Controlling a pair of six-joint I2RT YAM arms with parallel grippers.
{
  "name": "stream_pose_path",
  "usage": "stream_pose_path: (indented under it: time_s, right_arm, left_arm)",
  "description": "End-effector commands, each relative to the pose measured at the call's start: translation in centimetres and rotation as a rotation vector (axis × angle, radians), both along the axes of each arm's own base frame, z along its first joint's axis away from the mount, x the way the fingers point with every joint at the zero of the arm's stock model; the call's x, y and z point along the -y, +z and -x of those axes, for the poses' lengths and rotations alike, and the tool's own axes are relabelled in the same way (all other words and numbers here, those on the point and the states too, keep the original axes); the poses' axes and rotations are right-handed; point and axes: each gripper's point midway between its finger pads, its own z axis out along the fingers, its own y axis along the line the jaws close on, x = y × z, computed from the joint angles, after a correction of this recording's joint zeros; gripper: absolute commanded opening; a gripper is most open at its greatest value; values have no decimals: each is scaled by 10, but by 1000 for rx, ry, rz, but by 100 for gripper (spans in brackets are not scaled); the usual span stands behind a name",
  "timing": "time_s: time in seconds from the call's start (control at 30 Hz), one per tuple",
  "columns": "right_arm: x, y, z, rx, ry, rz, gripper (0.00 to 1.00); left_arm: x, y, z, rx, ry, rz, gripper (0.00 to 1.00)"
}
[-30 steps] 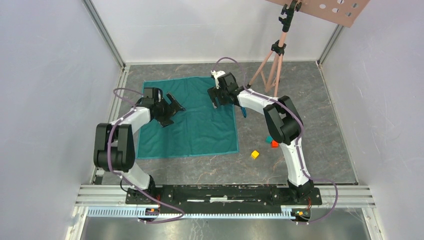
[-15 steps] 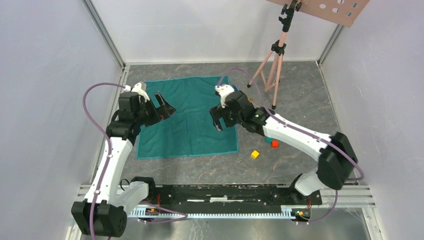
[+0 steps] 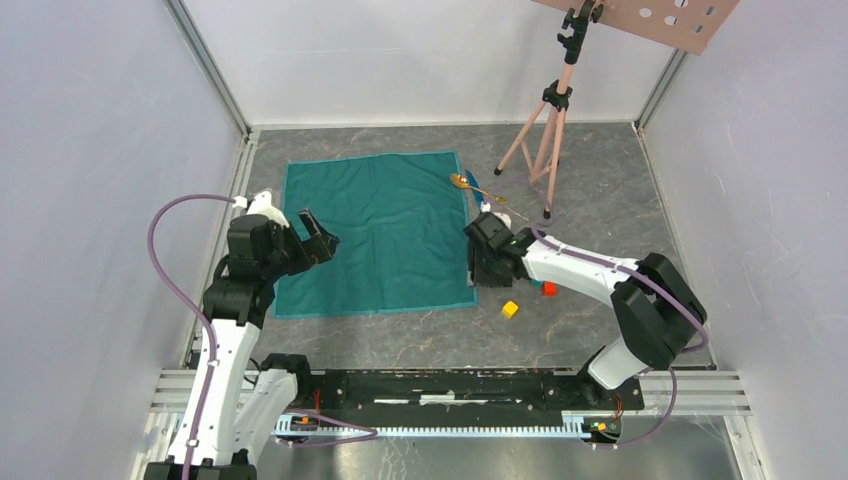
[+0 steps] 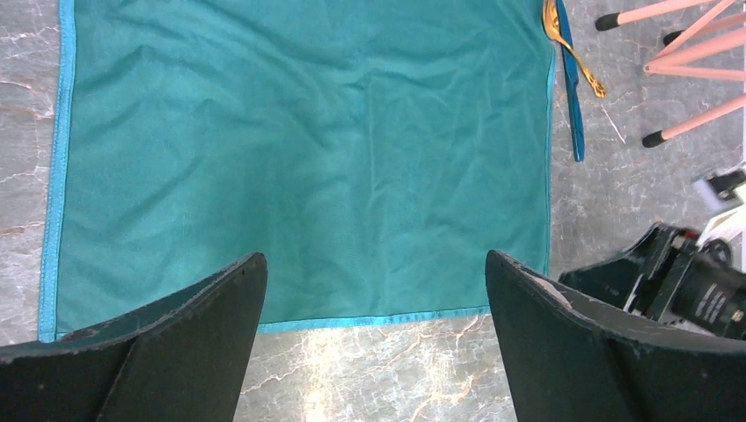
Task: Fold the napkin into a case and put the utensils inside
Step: Smooth out the napkin at the center of the board.
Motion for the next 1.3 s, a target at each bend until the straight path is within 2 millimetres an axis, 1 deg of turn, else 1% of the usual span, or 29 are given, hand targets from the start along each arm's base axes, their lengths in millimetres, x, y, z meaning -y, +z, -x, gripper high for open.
stream_pose_path:
  time_s: [0.0, 0.03, 0.1, 0.17, 0.23, 0.27, 0.33, 0.4, 0.43, 0.47, 0.5, 0.53, 0.57, 0.6, 0.63, 0.7, 0.73, 0.77, 0.8, 0.93, 0.97, 1.0, 1.13, 1.17, 1.27]
  right_arm:
    - [-11, -6, 21, -66, -152, -3, 57]
    - [-9, -8, 23, -86, -190, 6, 58]
    - [-4, -10, 26, -115, -239, 51, 63]
    - [-4, -7, 24, -90, -242, 98, 72]
    - [-5, -4, 19, -46, -251, 121, 86]
    - [-11, -1, 11, -4, -219, 99, 87]
    - [-14, 8, -11, 94, -189, 96, 87]
    - [-22, 20, -39, 179, -94, 84, 82]
    - [-24, 26, -52, 206, -39, 78, 84]
    - [-32, 30, -64, 242, 25, 47, 84]
    - [-35, 36, -78, 289, 60, 9, 84]
    - [-37, 38, -85, 313, 93, -29, 85]
    - [-42, 42, -98, 351, 117, -105, 86]
    - [-42, 46, -111, 380, 126, -145, 92]
    - [-39, 48, -124, 388, 120, -158, 94]
    - [-44, 50, -147, 398, 154, -175, 98]
    - [-48, 53, -159, 398, 169, -174, 98]
    - [-54, 47, -168, 387, 193, -177, 98]
    - [-62, 48, -178, 391, 220, -189, 98]
    - [-77, 42, -208, 381, 223, -222, 98]
    - [-79, 44, -216, 386, 211, -233, 98]
    - [-77, 40, -223, 386, 197, -227, 98]
    - [-72, 35, -246, 402, 155, -204, 98]
    - [-71, 29, -249, 388, 148, -208, 98]
    - [-66, 21, -254, 376, 124, -209, 98]
  left_arm:
    - [-8, 10, 1, 69, -4, -66, 100]
    - [-9, 10, 1, 75, -1, -68, 100]
    - [-10, 10, 1, 74, 6, -69, 100]
    - [-10, 10, 1, 73, 8, -72, 100]
    - [-10, 10, 1, 74, 7, -72, 100]
    - [-10, 11, 1, 76, 8, -72, 100]
    - [-10, 11, 1, 79, 6, -70, 100]
    - [-10, 12, 1, 83, 6, -71, 100]
    - [-10, 12, 1, 82, 5, -70, 100]
    - [-10, 11, 1, 80, 6, -70, 100]
    - [-10, 11, 1, 78, 5, -70, 100]
    - [-9, 10, 1, 75, 2, -70, 100]
    - [-9, 10, 0, 74, 3, -71, 100]
    - [-9, 9, 0, 71, 3, -71, 100]
    - [-9, 9, 0, 70, 3, -71, 100]
    - [-10, 9, 0, 71, 4, -72, 100]
    - [-11, 9, 0, 69, 8, -75, 100]
    - [-11, 9, 0, 71, 10, -76, 100]
    - [-11, 9, 0, 71, 12, -78, 100]
    - [-14, 8, 0, 66, 23, -84, 100]
    - [-14, 7, 0, 63, 28, -85, 100]
    - [-15, 7, 0, 63, 29, -86, 100]
    - [-15, 7, 0, 61, 31, -88, 100]
    - [-15, 7, 0, 60, 31, -88, 100]
    - [-16, 6, -1, 57, 36, -91, 100]
